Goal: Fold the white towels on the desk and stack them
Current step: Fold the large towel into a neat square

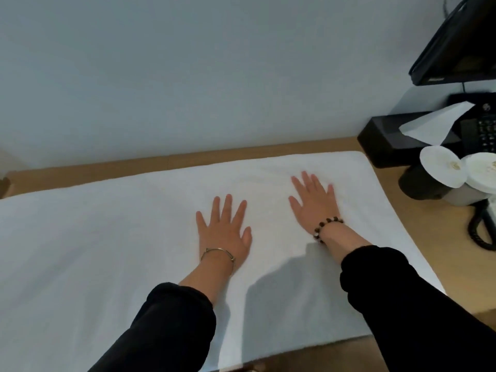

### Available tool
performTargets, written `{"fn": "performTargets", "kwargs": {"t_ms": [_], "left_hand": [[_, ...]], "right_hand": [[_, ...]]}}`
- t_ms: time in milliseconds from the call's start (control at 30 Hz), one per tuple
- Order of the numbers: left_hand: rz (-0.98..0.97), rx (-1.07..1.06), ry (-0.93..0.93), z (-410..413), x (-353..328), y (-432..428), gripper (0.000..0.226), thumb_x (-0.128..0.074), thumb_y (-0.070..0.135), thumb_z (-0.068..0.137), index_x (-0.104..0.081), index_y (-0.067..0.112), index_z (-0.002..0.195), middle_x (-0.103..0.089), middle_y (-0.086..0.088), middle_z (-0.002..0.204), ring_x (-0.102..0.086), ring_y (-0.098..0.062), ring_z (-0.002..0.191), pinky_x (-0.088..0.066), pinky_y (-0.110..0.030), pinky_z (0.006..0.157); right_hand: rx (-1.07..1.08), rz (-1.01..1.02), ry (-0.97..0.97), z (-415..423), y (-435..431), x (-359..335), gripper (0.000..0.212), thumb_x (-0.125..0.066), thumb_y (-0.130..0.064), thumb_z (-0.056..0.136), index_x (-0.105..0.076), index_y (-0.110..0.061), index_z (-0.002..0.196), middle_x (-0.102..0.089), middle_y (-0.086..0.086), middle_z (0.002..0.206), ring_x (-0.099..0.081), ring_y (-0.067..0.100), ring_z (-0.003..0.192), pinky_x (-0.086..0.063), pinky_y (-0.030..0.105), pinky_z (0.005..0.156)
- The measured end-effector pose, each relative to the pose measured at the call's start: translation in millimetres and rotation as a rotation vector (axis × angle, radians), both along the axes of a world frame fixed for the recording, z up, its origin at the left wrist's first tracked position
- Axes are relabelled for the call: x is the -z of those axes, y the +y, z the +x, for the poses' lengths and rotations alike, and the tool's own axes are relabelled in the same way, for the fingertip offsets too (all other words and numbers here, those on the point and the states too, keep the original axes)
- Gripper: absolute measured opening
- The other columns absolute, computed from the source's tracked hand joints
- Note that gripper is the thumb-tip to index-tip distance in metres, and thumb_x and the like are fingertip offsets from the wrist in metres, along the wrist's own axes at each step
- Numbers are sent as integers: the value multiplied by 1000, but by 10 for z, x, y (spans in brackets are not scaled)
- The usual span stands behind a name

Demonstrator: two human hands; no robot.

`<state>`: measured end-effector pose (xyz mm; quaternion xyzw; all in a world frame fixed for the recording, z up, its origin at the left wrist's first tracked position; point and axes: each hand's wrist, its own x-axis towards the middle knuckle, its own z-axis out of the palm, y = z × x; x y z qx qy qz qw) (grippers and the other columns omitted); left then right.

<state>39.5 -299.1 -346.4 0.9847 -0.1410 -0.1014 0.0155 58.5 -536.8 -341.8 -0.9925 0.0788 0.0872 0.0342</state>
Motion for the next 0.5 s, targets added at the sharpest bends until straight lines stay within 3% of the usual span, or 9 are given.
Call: {"fn": "performTargets", "kwargs": {"t_ms": [133,233,400,500], "left_hand": [[-12,-16,-32,32,66,-63,59,2,53,87,34,38,135,25,6,154,24,-24,142,7,-57,110],[-16,-19,-38,49,63,-80,62,2,53,86,32,37,137,26,7,153,24,-23,142,8,-56,111],[-31,-32,-31,72,69,-85,65,4,53,83,23,38,143,20,6,156,22,-23,143,7,-55,111],[-21,-14,-41,70,55,-83,64,6,51,83,23,38,143,18,6,157,20,-23,144,5,-55,112]], "right_hand": [[315,-24,47,459,-475,-57,56,-11,-48,98,3,-34,151,10,-2,160,6,20,146,4,54,115],[453,2,71,631,-318,-168,55,-11,-42,100,5,-30,152,14,4,159,10,24,146,4,55,115],[-22,42,-19,86,179,45,56,-17,-45,99,1,-35,151,8,-2,160,6,18,146,4,46,115],[123,0,-34,25,-296,41,56,-19,-47,98,-3,-35,151,4,-3,160,3,19,147,2,47,116]]}}
